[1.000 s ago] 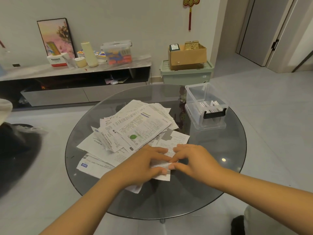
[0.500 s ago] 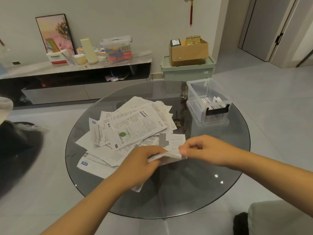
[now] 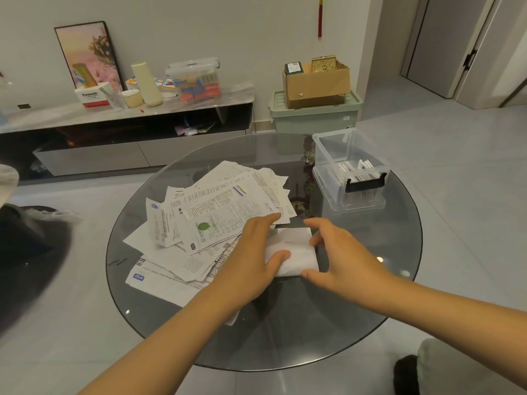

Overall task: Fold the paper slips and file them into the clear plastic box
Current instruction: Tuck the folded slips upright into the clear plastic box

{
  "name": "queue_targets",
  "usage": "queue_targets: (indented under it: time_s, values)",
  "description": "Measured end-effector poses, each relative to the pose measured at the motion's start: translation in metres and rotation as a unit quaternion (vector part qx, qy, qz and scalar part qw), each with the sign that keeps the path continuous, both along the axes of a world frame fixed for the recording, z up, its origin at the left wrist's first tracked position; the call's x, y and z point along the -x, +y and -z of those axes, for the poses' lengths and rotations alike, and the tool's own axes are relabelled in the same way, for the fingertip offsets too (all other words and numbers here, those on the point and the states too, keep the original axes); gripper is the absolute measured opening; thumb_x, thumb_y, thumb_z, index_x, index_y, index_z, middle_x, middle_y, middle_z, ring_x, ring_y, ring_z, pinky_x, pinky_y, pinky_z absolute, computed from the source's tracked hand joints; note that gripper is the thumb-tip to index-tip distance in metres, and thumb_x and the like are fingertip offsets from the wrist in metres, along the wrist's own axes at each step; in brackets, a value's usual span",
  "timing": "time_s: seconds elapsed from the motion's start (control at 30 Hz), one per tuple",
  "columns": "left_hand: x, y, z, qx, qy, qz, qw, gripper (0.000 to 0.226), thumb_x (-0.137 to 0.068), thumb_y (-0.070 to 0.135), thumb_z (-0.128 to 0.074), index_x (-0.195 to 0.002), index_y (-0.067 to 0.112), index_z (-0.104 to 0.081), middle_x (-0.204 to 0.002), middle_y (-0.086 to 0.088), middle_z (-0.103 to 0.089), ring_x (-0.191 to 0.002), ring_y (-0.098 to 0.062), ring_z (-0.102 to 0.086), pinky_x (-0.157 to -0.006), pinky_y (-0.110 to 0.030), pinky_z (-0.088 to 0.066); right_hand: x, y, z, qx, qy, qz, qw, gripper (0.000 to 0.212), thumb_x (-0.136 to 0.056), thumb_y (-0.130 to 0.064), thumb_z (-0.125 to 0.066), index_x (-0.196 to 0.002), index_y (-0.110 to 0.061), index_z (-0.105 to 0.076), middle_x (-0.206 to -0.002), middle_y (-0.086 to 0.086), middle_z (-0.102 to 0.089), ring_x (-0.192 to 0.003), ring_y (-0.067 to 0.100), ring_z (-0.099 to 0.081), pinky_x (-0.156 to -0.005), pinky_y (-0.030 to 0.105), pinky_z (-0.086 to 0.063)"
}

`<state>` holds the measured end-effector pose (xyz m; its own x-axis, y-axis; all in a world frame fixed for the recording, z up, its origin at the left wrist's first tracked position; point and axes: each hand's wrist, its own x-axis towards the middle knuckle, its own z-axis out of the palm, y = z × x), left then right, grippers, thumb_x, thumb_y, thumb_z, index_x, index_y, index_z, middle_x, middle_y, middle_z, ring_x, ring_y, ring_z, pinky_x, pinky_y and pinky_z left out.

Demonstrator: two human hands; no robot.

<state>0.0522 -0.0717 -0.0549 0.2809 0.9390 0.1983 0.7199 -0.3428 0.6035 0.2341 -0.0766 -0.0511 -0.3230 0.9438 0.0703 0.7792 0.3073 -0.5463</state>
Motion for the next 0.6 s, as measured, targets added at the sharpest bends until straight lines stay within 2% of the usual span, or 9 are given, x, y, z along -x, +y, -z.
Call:
queue_targets:
  time_s: [0.07, 0.2, 0.27, 0.37, 0.43, 0.5, 0.6]
  values:
    - [-0.002, 0.002, 0.002, -0.005, -0.009, -0.004, 1.0, 0.061, -0.092, 0.027, -0.057, -0.143, 0.027, -0.025, -0.139, 0.004, -0.031, -0.112, -0.002, -0.036, -0.088, -0.007, -0.025, -0.001, -0.002, 0.004, -0.048, -0.007, 0.011, 0.999, 0.075, -0.075, -0.034, -0.071, -0.135, -0.024, -0.027, -0.125, -0.005, -0.037, -0.118, 0.013, -0.035, -0.098, 0.027, -0.038]
    - [-0.005, 0.005, 0.007, -0.038, 0.018, -0.001, 0.999, 0.065, -0.094, 0.027, -0.054, -0.147, 0.028, -0.015, -0.145, 0.001, -0.021, -0.119, -0.002, -0.033, -0.086, -0.009, -0.028, -0.001, -0.007, 0.007, -0.207, -0.063, -0.046, 0.975, 0.049, -0.065, -0.028, -0.073, -0.108, -0.023, -0.049, -0.113, -0.002, -0.04, -0.101, 0.017, -0.037, -0.083, 0.031, -0.043]
    - [-0.007, 0.007, 0.01, -0.045, 0.047, 0.006, 0.998, 0.068, -0.094, 0.029, -0.053, -0.148, 0.028, -0.012, -0.148, 0.0, -0.013, -0.124, -0.011, -0.034, -0.088, -0.015, -0.034, 0.002, -0.01, 0.008, -0.228, -0.103, -0.05, 0.967, 0.033, -0.064, -0.031, -0.066, -0.096, -0.024, -0.06, -0.11, 0.0, -0.049, -0.099, 0.019, -0.039, -0.077, 0.034, -0.046]
    - [-0.01, 0.008, 0.01, -0.054, 0.094, -0.008, 0.994, 0.072, -0.092, 0.032, -0.055, -0.149, 0.025, -0.013, -0.151, -0.001, -0.007, -0.128, -0.016, -0.03, -0.095, -0.024, -0.036, 0.004, -0.01, 0.009, -0.226, -0.143, -0.034, 0.963, 0.026, -0.063, -0.037, -0.061, -0.084, -0.026, -0.071, -0.108, 0.003, -0.057, -0.099, 0.019, -0.04, -0.076, 0.035, -0.048]
    - [-0.012, 0.008, 0.009, -0.081, 0.105, -0.025, 0.991, 0.073, -0.088, 0.03, -0.062, -0.148, 0.022, -0.02, -0.151, -0.005, -0.012, -0.127, -0.016, -0.026, -0.102, -0.028, -0.032, 0.002, -0.009, 0.01, -0.222, -0.169, -0.032, 0.96, 0.025, -0.064, -0.041, -0.059, -0.08, -0.029, -0.074, -0.106, 0.002, -0.06, -0.099, 0.019, -0.04, -0.077, 0.036, -0.048]
    - [-0.011, 0.008, 0.009, -0.124, 0.095, -0.04, 0.987, 0.071, -0.081, 0.026, -0.07, -0.142, 0.02, -0.034, -0.145, -0.006, -0.025, -0.122, -0.015, -0.027, -0.102, -0.033, -0.031, 0.0, -0.006, 0.008, -0.218, -0.181, -0.035, 0.958, 0.027, -0.064, -0.044, -0.058, -0.079, -0.031, -0.075, -0.104, 0.002, -0.061, -0.098, 0.019, -0.042, -0.078, 0.037, -0.048]
    - [-0.011, 0.006, 0.007, -0.175, 0.058, -0.042, 0.982, 0.049, -0.074, 0.027, -0.069, -0.116, 0.024, -0.044, -0.113, 0.003, -0.041, -0.101, -0.013, -0.038, -0.087, -0.03, -0.038, -0.006, -0.002, 0.001, -0.19, -0.198, -0.043, 0.961, 0.027, -0.064, -0.048, -0.059, -0.078, -0.032, -0.076, -0.103, 0.002, -0.061, -0.098, 0.023, -0.053, -0.078, 0.038, -0.049]
